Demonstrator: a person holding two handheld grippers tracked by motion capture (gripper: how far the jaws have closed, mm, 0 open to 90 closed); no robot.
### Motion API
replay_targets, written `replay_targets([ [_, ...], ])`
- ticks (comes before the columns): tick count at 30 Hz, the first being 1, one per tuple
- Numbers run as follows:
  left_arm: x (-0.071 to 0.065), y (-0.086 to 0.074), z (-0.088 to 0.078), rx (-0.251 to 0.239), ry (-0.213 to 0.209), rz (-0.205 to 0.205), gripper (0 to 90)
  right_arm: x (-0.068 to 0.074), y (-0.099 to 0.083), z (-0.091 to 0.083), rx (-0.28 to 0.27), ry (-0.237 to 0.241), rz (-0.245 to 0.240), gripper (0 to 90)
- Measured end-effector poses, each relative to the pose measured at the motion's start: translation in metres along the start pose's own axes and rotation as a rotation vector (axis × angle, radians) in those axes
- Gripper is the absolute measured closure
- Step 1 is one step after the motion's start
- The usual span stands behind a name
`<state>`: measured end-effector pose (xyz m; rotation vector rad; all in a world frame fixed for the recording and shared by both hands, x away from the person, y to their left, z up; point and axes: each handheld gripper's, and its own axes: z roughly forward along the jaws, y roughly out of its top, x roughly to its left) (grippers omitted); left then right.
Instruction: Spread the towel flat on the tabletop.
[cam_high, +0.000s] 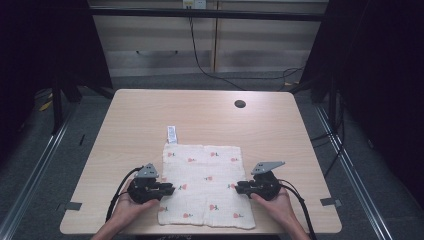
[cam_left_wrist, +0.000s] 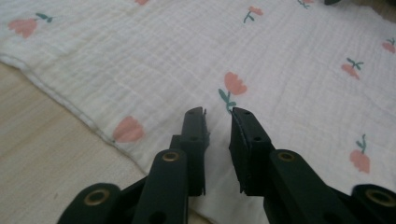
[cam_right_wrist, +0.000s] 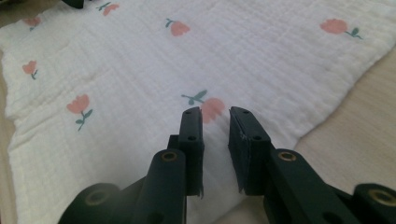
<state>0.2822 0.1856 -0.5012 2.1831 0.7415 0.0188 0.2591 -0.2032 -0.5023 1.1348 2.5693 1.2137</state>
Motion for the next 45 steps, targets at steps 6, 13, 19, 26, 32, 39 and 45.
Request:
replay_targets([
  [6, 0.002, 0.005, -0.001, -0.024, 0.003, 0.002, 71.4, 0.000, 0.000, 0.000, 0.002, 0.009, -0.001, 76.1],
  [13, 0.019, 0.020, 0.007, -0.063, 0.038, -0.033, 70.9, -0.001, 0.003, 0.001, 0.015, 0.003, 0.007, 72.9],
  [19, 0.028, 0.021, 0.018, -0.039, 0.055, -0.024, 70.4, -0.020, 0.027, -0.004, -0.059, -0.036, 0.010, 70.1],
  [26, 0.031, 0.019, 0.017, -0.054, 0.047, -0.013, 71.8, -0.061, 0.061, 0.010, -0.079, -0.084, 0.048, 65.7],
  [32, 0.032, 0.018, 0.017, -0.058, 0.052, -0.005, 71.9, -0.091, 0.072, 0.028, -0.029, -0.133, 0.078, 65.9],
  [39, 0.033, 0.017, 0.017, -0.066, 0.044, -0.011, 71.8, -0.105, 0.075, 0.042, -0.011, -0.131, 0.097, 65.1],
  [45, 0.033, 0.017, 0.017, -0.067, 0.043, -0.013, 71.8, -0.108, 0.077, 0.045, -0.018, -0.165, 0.105, 64.8],
])
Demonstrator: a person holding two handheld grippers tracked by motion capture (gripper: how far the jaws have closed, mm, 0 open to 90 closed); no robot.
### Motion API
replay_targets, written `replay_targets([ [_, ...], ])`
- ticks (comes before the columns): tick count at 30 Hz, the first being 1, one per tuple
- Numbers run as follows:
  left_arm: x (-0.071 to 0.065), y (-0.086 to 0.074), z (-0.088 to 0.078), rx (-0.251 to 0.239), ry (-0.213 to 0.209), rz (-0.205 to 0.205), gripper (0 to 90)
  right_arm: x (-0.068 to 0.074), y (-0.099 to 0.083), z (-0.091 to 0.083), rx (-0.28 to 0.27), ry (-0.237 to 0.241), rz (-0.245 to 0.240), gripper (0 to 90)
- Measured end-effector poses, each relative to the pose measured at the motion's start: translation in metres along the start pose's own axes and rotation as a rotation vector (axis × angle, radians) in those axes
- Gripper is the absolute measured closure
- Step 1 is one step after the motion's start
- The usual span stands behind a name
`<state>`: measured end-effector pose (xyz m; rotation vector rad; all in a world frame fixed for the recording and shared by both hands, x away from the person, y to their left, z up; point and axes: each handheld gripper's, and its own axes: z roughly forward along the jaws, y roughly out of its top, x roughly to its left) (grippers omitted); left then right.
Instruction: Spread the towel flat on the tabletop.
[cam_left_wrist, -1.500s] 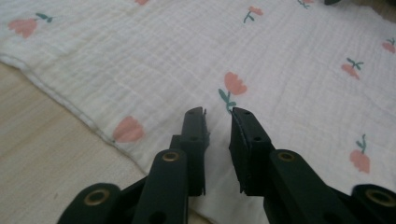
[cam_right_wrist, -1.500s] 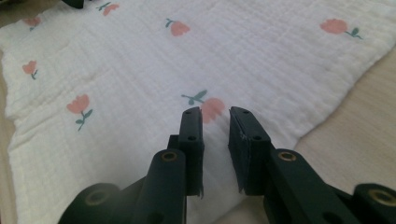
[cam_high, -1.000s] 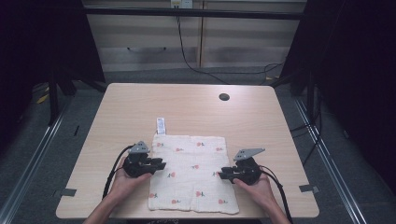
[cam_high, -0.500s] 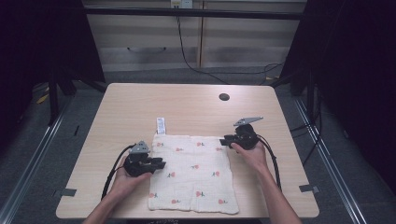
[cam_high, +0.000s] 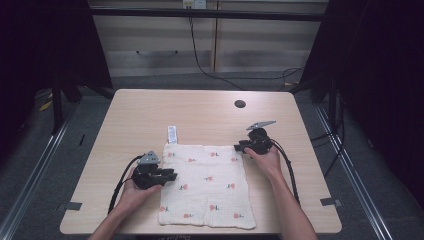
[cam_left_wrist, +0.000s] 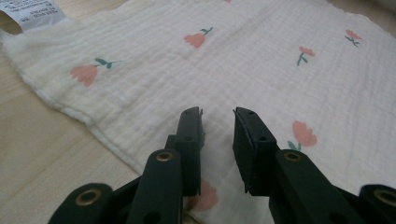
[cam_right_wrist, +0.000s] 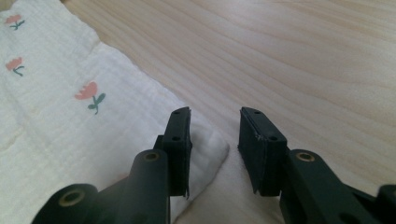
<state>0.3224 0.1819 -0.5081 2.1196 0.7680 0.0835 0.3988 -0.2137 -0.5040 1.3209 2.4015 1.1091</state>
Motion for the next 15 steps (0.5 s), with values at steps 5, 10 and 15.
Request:
replay_targets([
  [5, 0.0005, -0.0001, 0.0001, -0.002, -0.004, -0.006, 71.8, 0.0036, -0.0002, 0.0017, 0.003, 0.027, -0.015, 76.7],
  [10, -0.0005, 0.0013, -0.0006, 0.015, 0.001, 0.004, 71.7, 0.0040, -0.0010, 0.0022, -0.007, 0.038, 0.016, 85.0],
  [15, 0.0010, 0.0022, -0.0037, 0.035, 0.008, -0.004, 72.3, 0.0058, 0.0010, -0.0069, -0.049, 0.047, 0.017, 86.6],
])
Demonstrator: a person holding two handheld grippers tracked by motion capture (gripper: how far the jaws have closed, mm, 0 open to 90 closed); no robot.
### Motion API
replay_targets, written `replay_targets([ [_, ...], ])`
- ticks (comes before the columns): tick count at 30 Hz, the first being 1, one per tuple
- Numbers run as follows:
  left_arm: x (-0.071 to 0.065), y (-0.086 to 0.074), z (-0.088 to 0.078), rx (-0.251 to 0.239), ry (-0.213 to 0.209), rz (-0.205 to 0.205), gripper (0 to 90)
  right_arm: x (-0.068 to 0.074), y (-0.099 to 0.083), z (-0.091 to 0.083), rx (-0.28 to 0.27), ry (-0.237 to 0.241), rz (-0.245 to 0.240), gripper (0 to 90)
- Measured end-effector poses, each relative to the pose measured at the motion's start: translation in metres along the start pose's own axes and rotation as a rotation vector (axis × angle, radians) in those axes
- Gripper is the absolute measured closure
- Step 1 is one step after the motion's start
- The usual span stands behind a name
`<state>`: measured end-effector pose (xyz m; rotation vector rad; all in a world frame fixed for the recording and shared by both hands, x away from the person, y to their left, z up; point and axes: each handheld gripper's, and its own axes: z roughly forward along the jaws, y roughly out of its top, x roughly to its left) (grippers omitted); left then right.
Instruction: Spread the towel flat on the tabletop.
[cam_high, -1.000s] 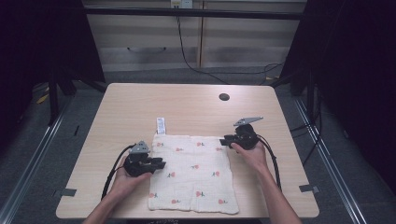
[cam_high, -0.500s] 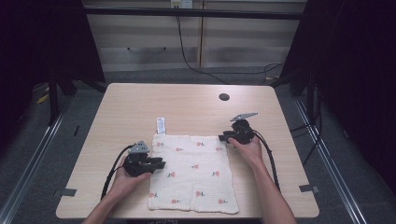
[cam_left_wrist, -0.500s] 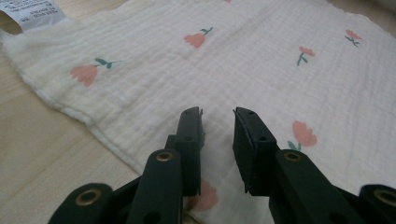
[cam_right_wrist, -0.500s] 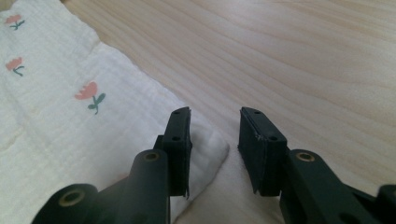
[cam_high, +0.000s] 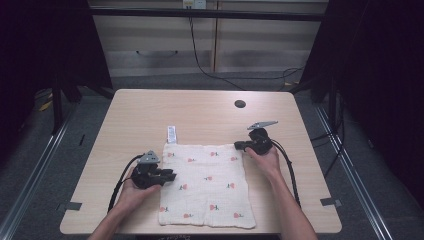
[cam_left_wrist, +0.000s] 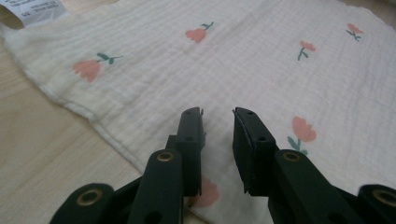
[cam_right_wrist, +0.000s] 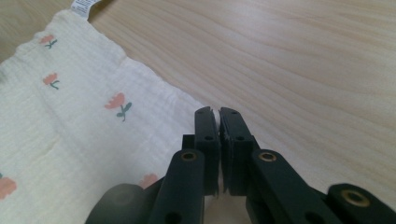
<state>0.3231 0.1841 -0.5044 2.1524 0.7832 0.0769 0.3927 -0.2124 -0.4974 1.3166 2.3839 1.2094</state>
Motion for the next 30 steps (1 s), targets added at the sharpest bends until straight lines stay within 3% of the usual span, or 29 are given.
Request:
replay_targets([
  [3, 0.001, 0.001, -0.002, -0.006, 0.005, -0.014, 71.2, 0.003, 0.000, -0.005, -0.017, 0.006, -0.003, 86.7],
  [6, 0.012, 0.006, -0.011, -0.045, 0.008, -0.039, 69.6, 0.006, -0.001, -0.007, -0.022, 0.006, -0.012, 86.7],
  [7, 0.024, 0.013, -0.017, -0.080, 0.039, -0.066, 69.2, 0.007, -0.002, -0.007, -0.019, 0.006, -0.019, 86.7],
  [11, 0.049, 0.029, -0.020, -0.120, 0.070, -0.127, 67.4, 0.009, -0.003, -0.009, -0.025, 0.006, -0.013, 86.7],
  [13, 0.055, 0.032, -0.018, -0.117, 0.074, -0.139, 66.4, 0.008, -0.003, -0.009, -0.024, 0.006, -0.018, 86.7],
  [14, 0.066, 0.038, -0.013, -0.123, 0.073, -0.162, 66.3, 0.008, -0.002, -0.010, -0.030, 0.006, -0.016, 86.7],
  [17, 0.074, 0.044, -0.005, -0.111, 0.086, -0.157, 65.9, 0.008, -0.003, -0.010, -0.032, 0.009, -0.013, 86.6],
  [22, 0.083, 0.042, 0.009, -0.080, 0.098, -0.183, 66.4, 0.009, -0.005, -0.011, -0.037, 0.017, -0.011, 86.7],
  [25, 0.085, 0.042, 0.011, -0.068, 0.128, -0.179, 66.6, 0.010, -0.005, -0.012, -0.036, 0.017, -0.015, 86.6],
  [30, 0.088, 0.043, 0.022, -0.044, 0.144, -0.173, 66.4, 0.011, -0.005, -0.012, -0.035, 0.021, -0.013, 86.6],
])
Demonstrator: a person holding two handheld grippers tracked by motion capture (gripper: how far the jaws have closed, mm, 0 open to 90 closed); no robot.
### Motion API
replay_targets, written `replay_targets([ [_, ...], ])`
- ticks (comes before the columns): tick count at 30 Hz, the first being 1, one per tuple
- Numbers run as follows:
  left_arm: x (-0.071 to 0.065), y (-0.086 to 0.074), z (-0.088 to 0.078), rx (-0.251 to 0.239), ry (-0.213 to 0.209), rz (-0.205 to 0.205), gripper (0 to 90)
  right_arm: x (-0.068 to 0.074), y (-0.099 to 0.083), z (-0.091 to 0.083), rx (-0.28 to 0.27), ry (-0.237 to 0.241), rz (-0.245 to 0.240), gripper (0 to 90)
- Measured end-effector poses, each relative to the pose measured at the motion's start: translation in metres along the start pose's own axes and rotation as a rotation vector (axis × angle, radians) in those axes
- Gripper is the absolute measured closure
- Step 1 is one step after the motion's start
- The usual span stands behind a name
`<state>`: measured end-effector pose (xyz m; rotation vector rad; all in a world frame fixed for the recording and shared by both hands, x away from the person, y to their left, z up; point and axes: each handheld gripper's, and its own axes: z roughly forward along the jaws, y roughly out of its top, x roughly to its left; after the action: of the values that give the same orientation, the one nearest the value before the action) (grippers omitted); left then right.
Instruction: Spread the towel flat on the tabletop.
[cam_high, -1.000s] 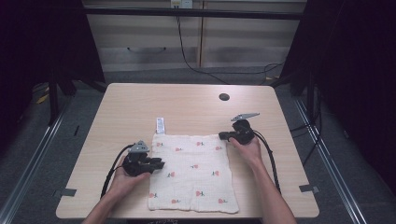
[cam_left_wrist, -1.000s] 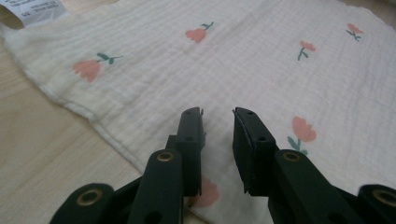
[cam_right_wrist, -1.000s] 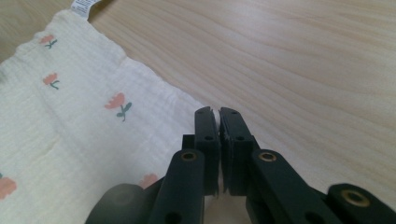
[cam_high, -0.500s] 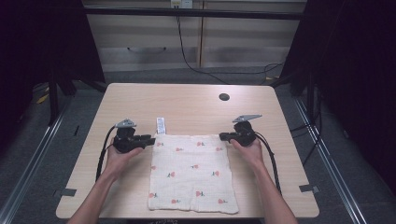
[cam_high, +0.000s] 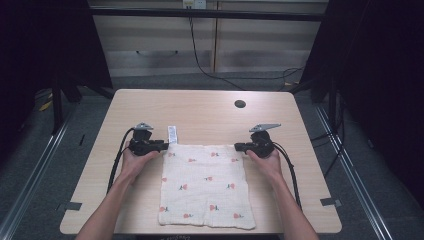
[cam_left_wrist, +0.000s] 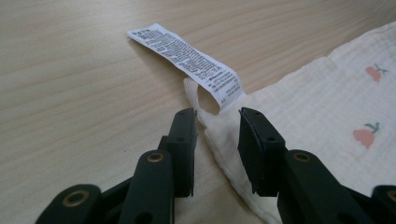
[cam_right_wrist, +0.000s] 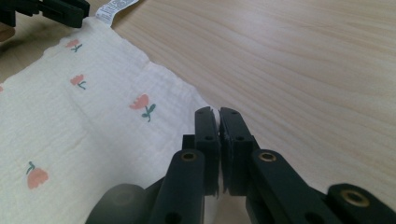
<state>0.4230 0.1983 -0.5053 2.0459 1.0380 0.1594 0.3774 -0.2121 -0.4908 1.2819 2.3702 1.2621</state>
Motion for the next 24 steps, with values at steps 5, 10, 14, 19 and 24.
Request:
replay_targets([
  [5, -0.004, -0.001, 0.005, -0.005, -0.005, 0.020, 71.9, -0.002, 0.000, 0.002, -0.005, 0.003, 0.005, 86.6],
  [10, -0.007, -0.003, 0.005, -0.008, -0.002, 0.024, 81.0, -0.004, -0.001, 0.002, -0.005, -0.002, 0.018, 86.7],
  [14, -0.011, -0.005, 0.005, -0.007, -0.026, 0.015, 84.8, -0.004, 0.000, -0.001, -0.010, 0.000, 0.022, 86.8],
  [19, -0.014, -0.001, 0.001, -0.043, -0.051, -0.009, 85.3, -0.003, 0.002, -0.004, -0.020, -0.001, 0.015, 86.8],
  [24, -0.015, 0.004, -0.006, -0.068, -0.057, 0.001, 85.4, -0.003, 0.005, -0.010, -0.027, -0.016, 0.016, 87.1],
])
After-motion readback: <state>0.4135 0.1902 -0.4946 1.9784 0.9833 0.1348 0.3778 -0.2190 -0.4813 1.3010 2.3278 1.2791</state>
